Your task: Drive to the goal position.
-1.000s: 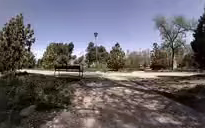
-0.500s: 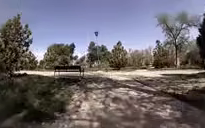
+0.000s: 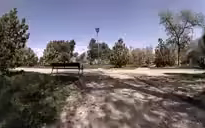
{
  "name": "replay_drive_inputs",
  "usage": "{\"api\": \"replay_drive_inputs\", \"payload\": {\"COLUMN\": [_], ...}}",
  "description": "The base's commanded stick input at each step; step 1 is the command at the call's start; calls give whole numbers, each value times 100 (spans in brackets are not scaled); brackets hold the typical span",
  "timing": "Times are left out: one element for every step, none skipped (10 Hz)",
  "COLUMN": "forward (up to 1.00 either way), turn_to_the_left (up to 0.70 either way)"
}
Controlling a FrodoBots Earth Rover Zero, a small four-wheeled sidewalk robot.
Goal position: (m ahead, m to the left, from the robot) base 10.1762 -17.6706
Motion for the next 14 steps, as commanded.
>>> {"api": "replay_drive_inputs", "payload": {"forward": [70, 70, 70, 70, 70, 70, 70, 70, 70, 70, 70, 70, 70, 70], "turn_to_the_left": [0, 0, 0, 0, 0, 0, 0, 0, -35, -25, -8, 0, 0, 0]}}
